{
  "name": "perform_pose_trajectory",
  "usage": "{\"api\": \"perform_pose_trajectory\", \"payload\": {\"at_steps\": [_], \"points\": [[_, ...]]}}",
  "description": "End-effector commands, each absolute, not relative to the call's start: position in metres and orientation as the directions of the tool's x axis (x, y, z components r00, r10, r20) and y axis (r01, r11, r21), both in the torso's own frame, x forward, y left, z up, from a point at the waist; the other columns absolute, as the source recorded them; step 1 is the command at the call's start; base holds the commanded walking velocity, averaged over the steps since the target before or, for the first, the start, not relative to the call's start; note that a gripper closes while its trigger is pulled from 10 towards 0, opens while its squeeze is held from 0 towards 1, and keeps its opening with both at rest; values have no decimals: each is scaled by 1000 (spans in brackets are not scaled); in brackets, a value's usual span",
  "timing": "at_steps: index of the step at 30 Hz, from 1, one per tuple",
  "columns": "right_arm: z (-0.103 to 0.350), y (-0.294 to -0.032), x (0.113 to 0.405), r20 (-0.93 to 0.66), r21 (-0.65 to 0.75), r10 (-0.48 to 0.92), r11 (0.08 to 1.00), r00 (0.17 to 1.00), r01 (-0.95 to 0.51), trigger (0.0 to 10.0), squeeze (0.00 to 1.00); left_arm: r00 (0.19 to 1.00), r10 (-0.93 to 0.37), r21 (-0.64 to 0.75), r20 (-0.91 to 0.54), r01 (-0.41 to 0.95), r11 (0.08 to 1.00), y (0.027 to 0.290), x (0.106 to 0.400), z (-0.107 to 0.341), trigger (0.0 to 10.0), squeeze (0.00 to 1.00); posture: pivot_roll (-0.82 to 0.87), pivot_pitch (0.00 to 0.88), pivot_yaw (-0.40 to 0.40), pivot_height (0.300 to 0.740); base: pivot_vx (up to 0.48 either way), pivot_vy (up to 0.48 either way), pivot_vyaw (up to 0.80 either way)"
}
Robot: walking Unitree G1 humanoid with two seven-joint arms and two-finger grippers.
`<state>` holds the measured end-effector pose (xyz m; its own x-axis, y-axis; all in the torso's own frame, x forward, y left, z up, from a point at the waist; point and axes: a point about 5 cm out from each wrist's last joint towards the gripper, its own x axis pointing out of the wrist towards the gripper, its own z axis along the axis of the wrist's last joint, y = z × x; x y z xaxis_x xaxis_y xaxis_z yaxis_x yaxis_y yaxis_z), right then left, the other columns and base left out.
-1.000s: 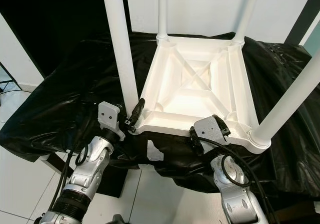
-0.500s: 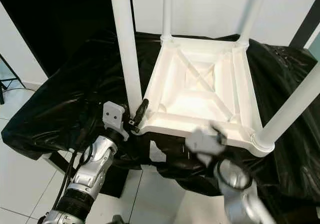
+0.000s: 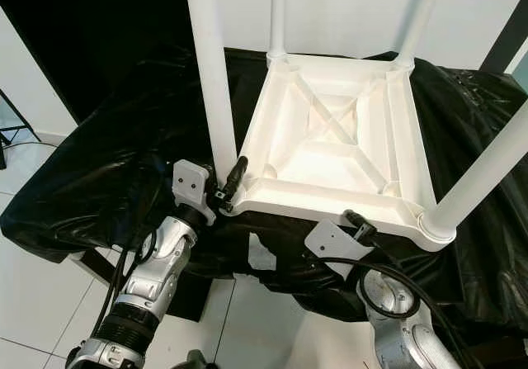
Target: Building children table
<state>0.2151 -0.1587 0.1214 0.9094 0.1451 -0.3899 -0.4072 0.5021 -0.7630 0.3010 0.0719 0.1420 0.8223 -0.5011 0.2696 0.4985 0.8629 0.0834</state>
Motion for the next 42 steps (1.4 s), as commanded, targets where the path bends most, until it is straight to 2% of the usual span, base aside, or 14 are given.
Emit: {"api": "perform_pose_trajectory", "payload": {"at_steps": [1, 14, 15, 17, 18, 19, 22, 23, 31, 42], "points": [[105, -163, 209, -480, -732, 118, 492, 869, -471, 10000, 0, 796, -516, 104, 317, 512, 853, 65, 304, 157, 0, 0, -124, 57, 9, 740, 0, 0, 0], [102, -164, 214, -482, -749, 112, 462, 869, -475, 10000, 0, 808, -448, 98, 382, 447, 889, 83, 309, 177, 0, 0, -101, 54, -6, 740, 0, 0, 0], [101, -164, 215, -483, -749, 110, 462, 868, -475, 10000, 0, 801, -455, 91, 389, 458, 884, 82, 307, 178, 2784, 0, -101, 53, -5, 740, 0, 0, 0], [99, -164, 215, -485, -748, 108, 462, 868, -476, 10000, 0, 792, -464, 82, 397, 473, 877, 81, 306, 178, 2784, 0, -101, 53, -5, 740, 0, 0, 0], [98, -165, 216, -481, -753, 101, 461, 871, -469, 10000, 0, 781, -467, 73, 415, 483, 872, 80, 304, 183, 7216, 0, -101, 52, -4, 740, 0, 0, 0], [97, -166, 216, -476, -760, 94, 456, 874, -463, 10000, 0, 770, -468, 69, 433, 489, 869, 79, 303, 188, 8706, 0, -102, 52, -4, 740, 0, 0, 0], [97, -167, 217, -472, -768, 87, 448, 877, -458, 10000, 0, 761, -467, 67, 450, 493, 867, 78, 302, 193, 9294, 0, -102, 52, -4, 740, 0, 0, 0], [96, -168, 218, -470, -778, 78, 434, 879, -454, 10000, 0, 752, -467, 66, 465, 497, 865, 77, 302, 199, 10000, 0, -100, 51, -4, 740, 0, 0, 0], [97, -170, 233, -431, -858, 76, 275, 899, -435, 10000, 0, 739, -481, 81, 471, 507, 858, 78, 302, 204, 10000, 0, -100, 46, 0, 740, 0, 0, 0], [107, -174, 255, -362, -910, 75, 187, 929, -370, 10000, 0, 730, -461, 72, 504, 497, 865, 81, 300, 220, 10000, 0, -74, 38, -11, 740, 0, 0, 0]]}}
